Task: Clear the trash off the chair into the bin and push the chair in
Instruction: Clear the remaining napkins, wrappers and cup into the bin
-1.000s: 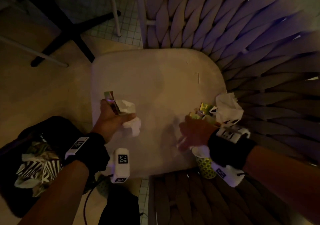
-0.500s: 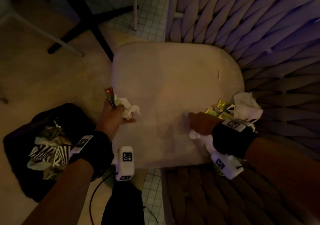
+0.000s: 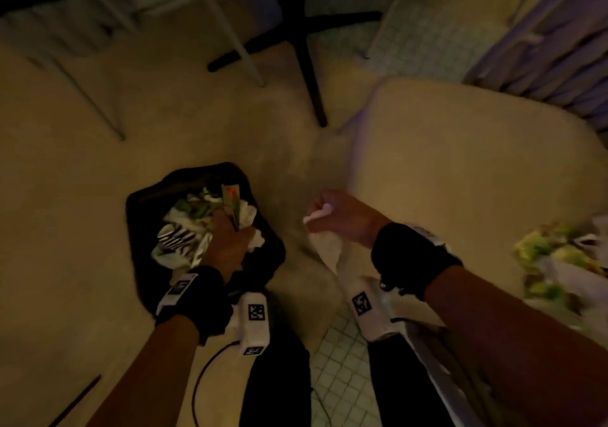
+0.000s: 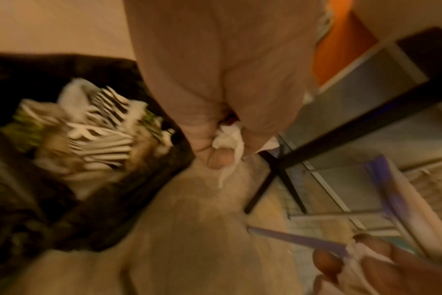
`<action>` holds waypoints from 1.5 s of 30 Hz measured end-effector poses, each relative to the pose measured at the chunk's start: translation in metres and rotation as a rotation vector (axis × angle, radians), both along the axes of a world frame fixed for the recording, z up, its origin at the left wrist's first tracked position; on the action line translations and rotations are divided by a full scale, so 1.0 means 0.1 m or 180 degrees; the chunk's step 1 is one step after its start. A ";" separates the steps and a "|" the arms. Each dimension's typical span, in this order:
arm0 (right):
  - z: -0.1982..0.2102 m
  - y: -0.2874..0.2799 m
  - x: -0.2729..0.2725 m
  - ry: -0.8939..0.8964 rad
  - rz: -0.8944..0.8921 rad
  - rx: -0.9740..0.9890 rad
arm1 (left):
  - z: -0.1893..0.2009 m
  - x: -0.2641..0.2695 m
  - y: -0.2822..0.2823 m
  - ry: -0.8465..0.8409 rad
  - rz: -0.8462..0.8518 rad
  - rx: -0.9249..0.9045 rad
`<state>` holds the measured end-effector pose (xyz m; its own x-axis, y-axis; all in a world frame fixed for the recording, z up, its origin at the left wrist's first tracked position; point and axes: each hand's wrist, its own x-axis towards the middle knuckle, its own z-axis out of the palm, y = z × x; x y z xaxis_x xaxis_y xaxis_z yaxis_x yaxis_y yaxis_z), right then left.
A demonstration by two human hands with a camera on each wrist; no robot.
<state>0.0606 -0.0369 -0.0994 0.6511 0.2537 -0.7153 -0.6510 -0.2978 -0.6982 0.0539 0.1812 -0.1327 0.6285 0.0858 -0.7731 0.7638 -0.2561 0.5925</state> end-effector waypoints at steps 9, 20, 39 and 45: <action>-1.08 2.15 -0.07 0.0573 0.0358 -0.0224 | -0.73 -0.46 2.01 0.0684 0.0515 0.0224; -1.36 2.64 0.12 0.0717 -0.0067 0.0136 | -1.07 -0.43 2.37 0.0637 0.0184 0.0276; 0.35 -1.78 -0.83 -0.0261 -0.1767 -0.0886 | -0.24 0.20 -0.96 -0.1139 -0.2267 0.0898; 0.25 -3.74 -1.44 -0.0076 -0.1125 -0.3394 | 0.01 -0.06 -2.78 -0.1422 -0.3100 0.0225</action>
